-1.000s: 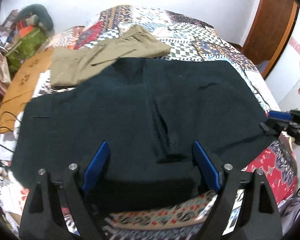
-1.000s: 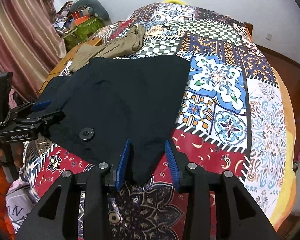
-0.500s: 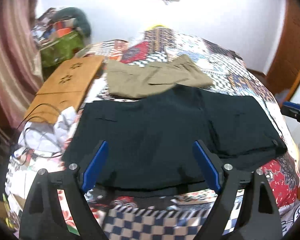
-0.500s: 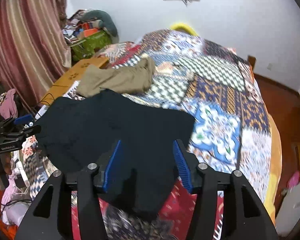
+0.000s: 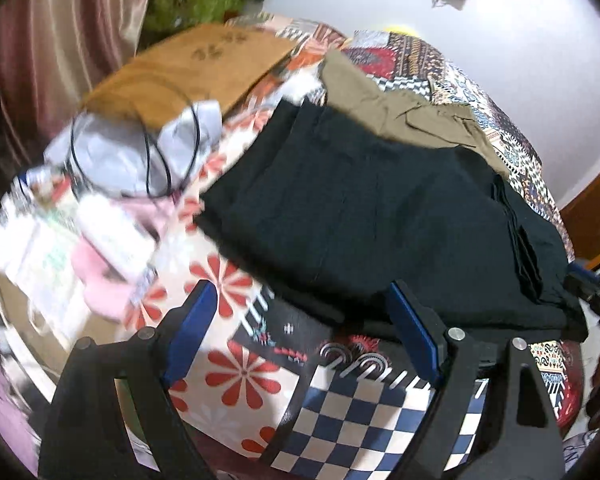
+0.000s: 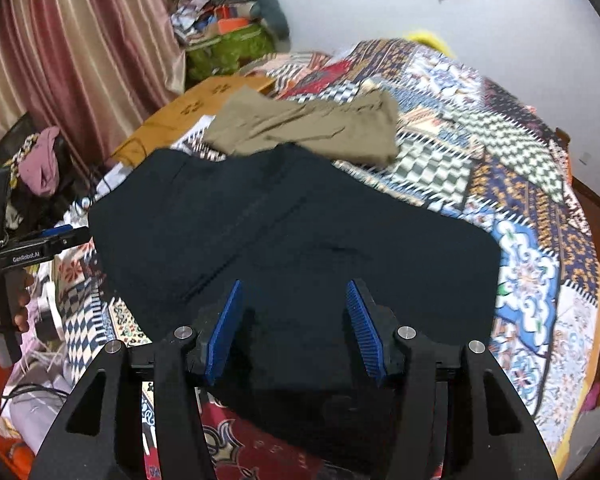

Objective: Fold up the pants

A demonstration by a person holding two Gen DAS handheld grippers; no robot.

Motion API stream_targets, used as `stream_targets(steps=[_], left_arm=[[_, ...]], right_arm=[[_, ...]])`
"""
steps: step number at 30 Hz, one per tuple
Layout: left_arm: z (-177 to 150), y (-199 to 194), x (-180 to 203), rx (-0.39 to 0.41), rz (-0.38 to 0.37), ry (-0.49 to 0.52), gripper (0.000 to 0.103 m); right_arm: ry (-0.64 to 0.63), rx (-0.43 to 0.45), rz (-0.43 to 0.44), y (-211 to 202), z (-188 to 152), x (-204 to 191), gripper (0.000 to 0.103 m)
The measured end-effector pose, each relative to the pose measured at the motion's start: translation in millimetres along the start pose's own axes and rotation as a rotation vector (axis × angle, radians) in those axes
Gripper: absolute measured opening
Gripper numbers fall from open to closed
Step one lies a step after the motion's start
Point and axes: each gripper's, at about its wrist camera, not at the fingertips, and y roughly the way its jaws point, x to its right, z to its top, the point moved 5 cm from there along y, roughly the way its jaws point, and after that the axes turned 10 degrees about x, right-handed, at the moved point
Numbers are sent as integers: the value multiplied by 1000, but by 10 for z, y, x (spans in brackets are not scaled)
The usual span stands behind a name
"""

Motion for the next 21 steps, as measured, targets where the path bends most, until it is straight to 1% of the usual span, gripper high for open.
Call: stream_targets(steps=[2,4,7,11,16,19,21], left_arm=[[-52,45,-3,-22,-27,-32,86],[-76,77,6,-24,-47,-45,86],[-64,104,54,-28,-82,-42,86],[-22,194,66,-41,-128,-84,86],[41,257,24,-53,-201,-189,86],[58,229,-43,-51,-246,-256,86],[54,212,-79,-50,-262,-280,86]], right_arm=[[-10,-27,-1,65,-62,-39,50],[-13,-47,-7,120,-114,-61,50],[-11,-44,-11,132,-143,-69,52],[1,-44,0,133,-148,-57,53],[5,-41,7,138,-146,-57,53],[9,-39,15,143,-149,-50,54],[10,-38,19,147,-149,-49,55]])
